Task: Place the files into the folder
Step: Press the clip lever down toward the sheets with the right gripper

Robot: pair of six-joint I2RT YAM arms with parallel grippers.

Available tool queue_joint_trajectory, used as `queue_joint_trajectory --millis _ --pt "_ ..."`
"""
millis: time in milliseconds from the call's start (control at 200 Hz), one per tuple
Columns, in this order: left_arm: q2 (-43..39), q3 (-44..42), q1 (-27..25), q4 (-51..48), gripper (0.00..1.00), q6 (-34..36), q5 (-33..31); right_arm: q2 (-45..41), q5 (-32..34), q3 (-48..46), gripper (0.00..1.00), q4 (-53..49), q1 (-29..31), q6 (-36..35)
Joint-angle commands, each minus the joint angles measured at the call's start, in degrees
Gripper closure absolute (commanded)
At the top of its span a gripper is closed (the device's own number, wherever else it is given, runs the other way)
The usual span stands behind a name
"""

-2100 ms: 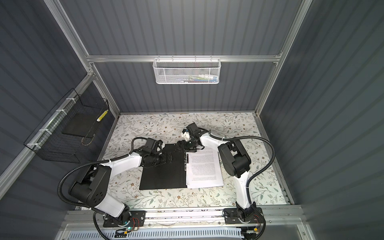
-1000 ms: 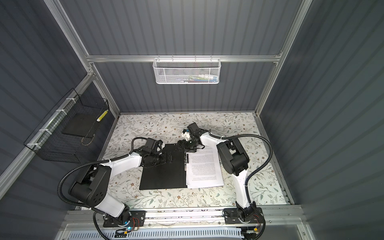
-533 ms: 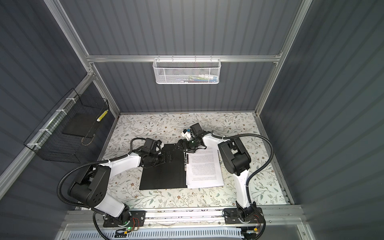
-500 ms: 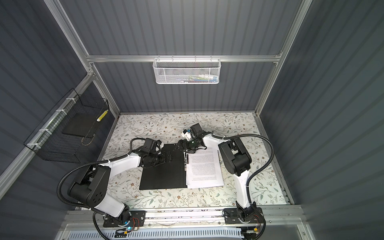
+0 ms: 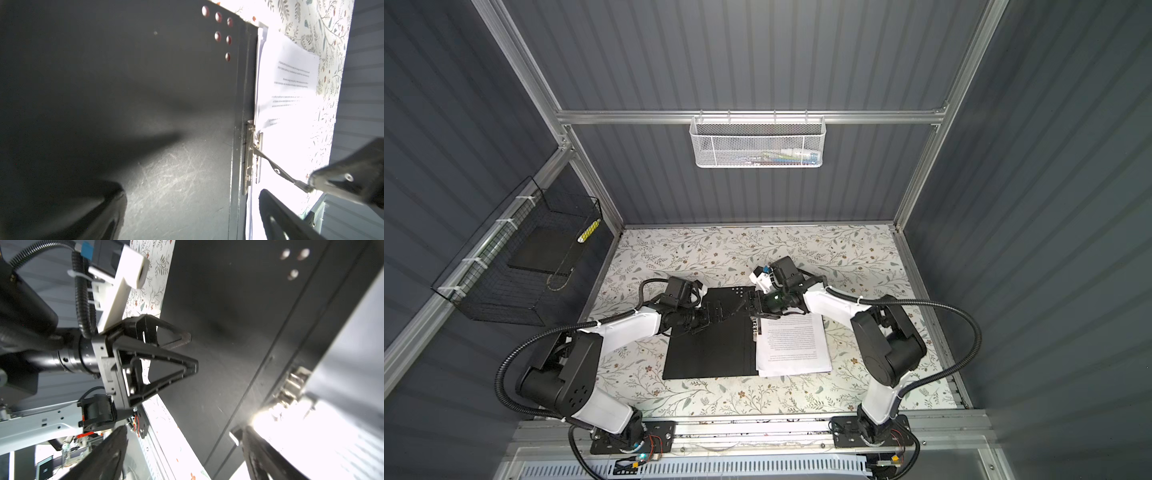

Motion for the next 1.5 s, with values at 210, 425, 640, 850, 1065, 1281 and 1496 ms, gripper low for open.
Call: queue_joint_trajectory --millis 210,425,640,850,1065,1281,1496 --pt "-2.1 6.0 0.3 -14.1 0.00 3.7 -1.0 -10.8 23.7 -3.4 0.01 -5.9 0.8 11.5" --pt "-4.2 7.4 -0.2 -14.0 0.00 3.2 -5.3 -14.2 31.0 -5.7 0.06 -9.6 2.4 25.0" --pt "-2.7 6.3 -0.5 -12.1 0.00 1.8 -6.3 -10.2 35.1 -0.8 0.53 -16.3 7.3 40.9" --pt "-2.2 4.6 -0.5 -10.8 0.00 1.4 -7.4 -4.2 32.7 2.8 0.62 -14.8 8.6 47.8" --pt "-2.0 2.9 -0.5 -10.5 0.00 0.9 -9.3 -1.2 33.1 7.4 0.69 -16.5 9.1 49.8" --pt "-1.5 1.0 -0.5 -10.5 0.01 0.1 -11.6 0.5 31.1 8.2 0.74 -16.1 9.2 51.0" --pt "-1.4 0.6 -0.5 -9.9 0.00 0.1 -11.6 2.1 30.2 8.8 0.79 -16.9 9.5 51.7"
